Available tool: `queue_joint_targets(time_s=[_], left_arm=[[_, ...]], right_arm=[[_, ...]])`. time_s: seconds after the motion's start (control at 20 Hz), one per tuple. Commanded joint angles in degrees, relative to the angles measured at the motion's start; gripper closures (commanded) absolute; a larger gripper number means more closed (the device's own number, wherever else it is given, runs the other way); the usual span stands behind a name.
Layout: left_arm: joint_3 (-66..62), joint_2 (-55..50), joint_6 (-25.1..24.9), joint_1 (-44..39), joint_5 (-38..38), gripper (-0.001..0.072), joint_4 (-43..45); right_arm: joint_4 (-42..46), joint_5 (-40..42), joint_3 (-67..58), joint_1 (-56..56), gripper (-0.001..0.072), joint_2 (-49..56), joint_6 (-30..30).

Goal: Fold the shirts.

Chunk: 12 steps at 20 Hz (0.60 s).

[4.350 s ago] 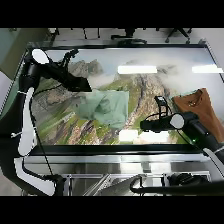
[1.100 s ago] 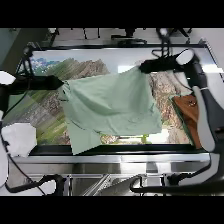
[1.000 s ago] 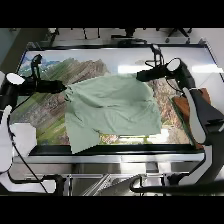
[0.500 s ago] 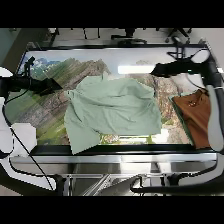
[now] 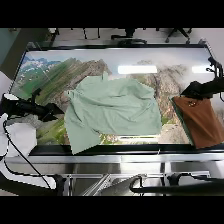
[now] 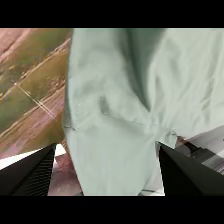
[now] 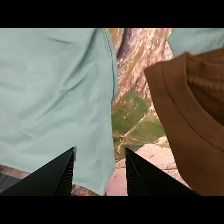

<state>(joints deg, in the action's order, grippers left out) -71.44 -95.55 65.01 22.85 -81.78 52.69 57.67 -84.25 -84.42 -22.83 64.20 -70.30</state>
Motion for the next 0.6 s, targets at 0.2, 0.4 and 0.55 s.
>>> queue_joint_targets(time_s=[0.2,0.4,0.55], left_arm=[[-3.72,-9.40,-0.44,-5.68,1.95,0.0001,-0.26],[-10.10,-13.57,0.17,-7.72,-3.48,0.0209,0.28],[-13.75,-14.71,0.13,-7.69,-7.89,0.0688,0.31]], right_arm=[[-0.94,-0.02,9.29,-1.36,0.0349,0.50,1.33],[-0.87,-0.20,11.61,-1.33,0.0346,0.52,1.88],[-0.85,-0.22,15.74,-0.83,0.0338,0.52,3.04]])
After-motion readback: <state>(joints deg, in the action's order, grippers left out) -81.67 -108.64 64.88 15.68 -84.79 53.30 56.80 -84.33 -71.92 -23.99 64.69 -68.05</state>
